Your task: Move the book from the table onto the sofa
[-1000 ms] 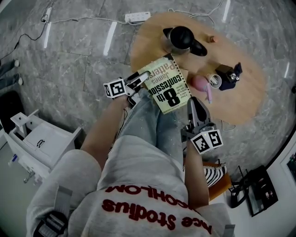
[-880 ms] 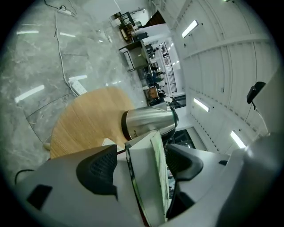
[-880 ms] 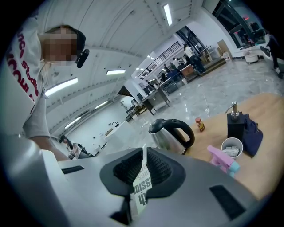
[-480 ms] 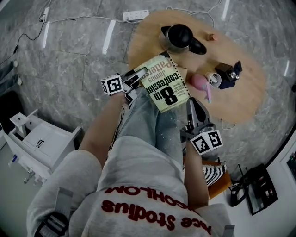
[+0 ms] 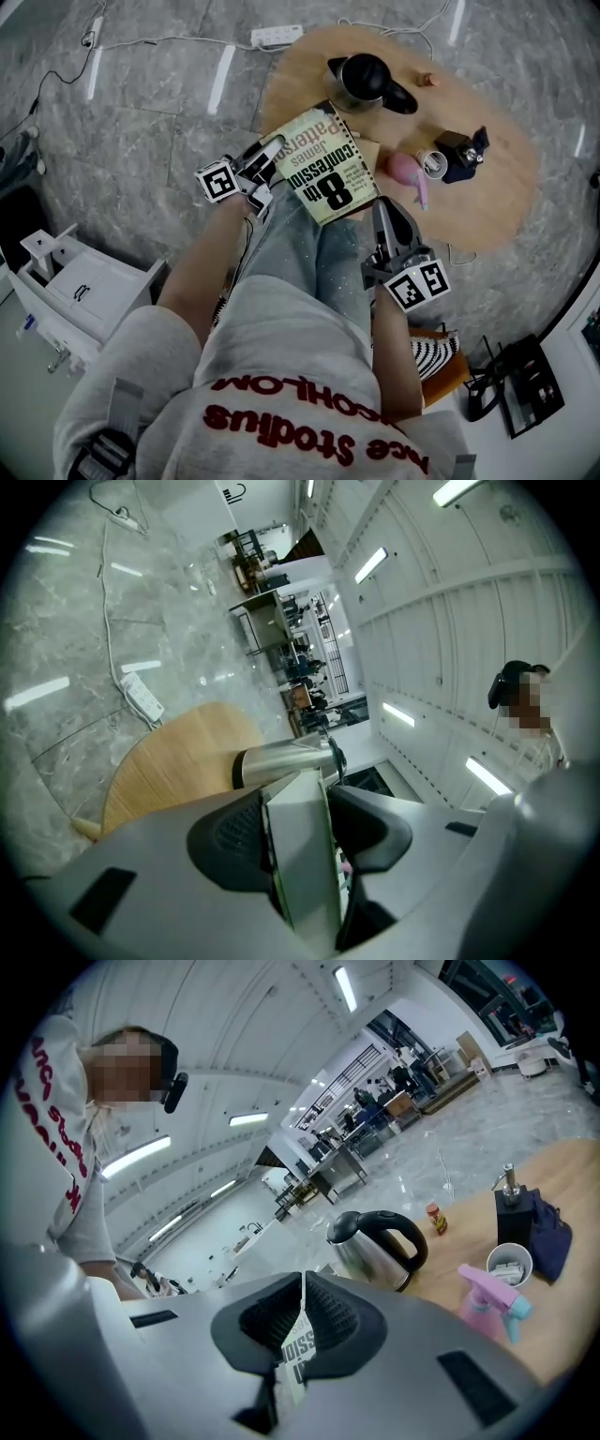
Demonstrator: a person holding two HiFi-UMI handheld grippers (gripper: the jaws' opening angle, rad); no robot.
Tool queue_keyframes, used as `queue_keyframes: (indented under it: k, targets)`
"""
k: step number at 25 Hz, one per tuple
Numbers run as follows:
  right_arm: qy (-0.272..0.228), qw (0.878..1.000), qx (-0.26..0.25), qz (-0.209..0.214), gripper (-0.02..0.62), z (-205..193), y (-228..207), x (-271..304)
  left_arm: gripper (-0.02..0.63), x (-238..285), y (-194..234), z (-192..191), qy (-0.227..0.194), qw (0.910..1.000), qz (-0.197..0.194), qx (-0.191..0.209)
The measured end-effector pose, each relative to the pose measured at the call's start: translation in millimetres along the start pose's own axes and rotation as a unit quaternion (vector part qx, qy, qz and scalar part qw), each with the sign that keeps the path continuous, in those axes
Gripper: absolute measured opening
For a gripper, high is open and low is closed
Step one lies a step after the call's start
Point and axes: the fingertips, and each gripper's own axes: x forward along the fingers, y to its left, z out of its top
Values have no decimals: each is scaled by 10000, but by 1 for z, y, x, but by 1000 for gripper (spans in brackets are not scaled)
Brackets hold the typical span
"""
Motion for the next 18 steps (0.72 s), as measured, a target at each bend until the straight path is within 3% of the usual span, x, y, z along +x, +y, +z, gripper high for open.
queue_keyframes:
  k: [4,10,14,18]
  targets:
    - [-65,10000,-44,15,29,6,3,-3,193,5,-34,5,42,9974,-341,637]
    - [-209,9996,-168,-29,29,20,11,-12,189,9,-75,1,397,9904,-295,1294]
    - [-323,9992,-248,-64,29,30,15,-19,186,13,-108,-5,675,9794,-298,1878]
    - [-471,9982,-346,-100,29,42,24,-27,184,13,-142,-9,899,9630,-397,2510]
